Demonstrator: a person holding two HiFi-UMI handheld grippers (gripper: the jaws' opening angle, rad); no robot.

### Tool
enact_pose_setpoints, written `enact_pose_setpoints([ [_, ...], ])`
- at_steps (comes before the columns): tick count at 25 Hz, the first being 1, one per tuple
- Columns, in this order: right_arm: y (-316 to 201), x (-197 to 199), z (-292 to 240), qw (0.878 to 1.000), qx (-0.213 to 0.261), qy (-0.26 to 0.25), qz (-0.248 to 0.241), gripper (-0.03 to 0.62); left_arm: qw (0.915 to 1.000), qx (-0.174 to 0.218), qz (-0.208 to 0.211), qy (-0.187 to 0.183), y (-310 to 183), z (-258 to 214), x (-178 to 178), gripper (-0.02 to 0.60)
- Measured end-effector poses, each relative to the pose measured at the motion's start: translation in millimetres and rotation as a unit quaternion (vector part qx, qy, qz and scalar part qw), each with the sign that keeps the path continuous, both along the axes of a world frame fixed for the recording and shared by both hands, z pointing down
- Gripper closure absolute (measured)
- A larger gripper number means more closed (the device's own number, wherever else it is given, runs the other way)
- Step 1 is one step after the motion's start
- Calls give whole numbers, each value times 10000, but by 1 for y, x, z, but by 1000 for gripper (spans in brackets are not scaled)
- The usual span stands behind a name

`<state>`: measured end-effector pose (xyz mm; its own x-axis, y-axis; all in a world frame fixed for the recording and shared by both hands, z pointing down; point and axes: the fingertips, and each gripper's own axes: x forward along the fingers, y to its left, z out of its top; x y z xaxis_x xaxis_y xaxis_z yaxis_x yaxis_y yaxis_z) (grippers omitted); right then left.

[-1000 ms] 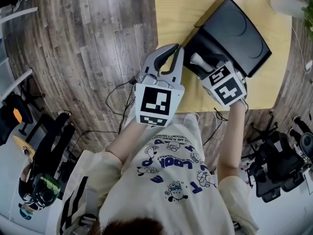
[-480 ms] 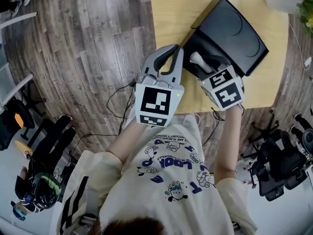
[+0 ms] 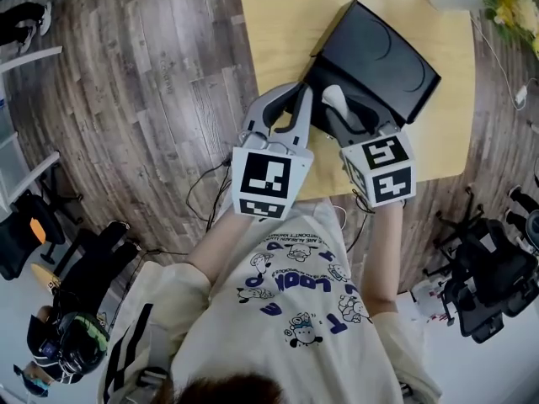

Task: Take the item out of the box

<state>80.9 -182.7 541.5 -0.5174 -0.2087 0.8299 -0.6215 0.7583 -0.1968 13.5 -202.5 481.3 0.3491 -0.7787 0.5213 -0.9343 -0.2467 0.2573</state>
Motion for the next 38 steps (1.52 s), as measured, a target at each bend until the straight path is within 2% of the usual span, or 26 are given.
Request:
enact_pose_setpoints([
  [8,-6,1,-32,9956,419,-264,796,453,9992,325,233,14,-4,-29,13,560],
  [17,-22,10,-68,9791,1043,-639,1623,453,9965,789,277,-62,-19,-55,21,560],
  [27,-29,14,-134,9476,1954,-1123,2266,453,9884,1490,265,-108,-18,-115,21,560],
  [38,-29,16,-178,9194,2633,-1407,2563,453,9812,1918,201,-91,-17,-150,21,560],
])
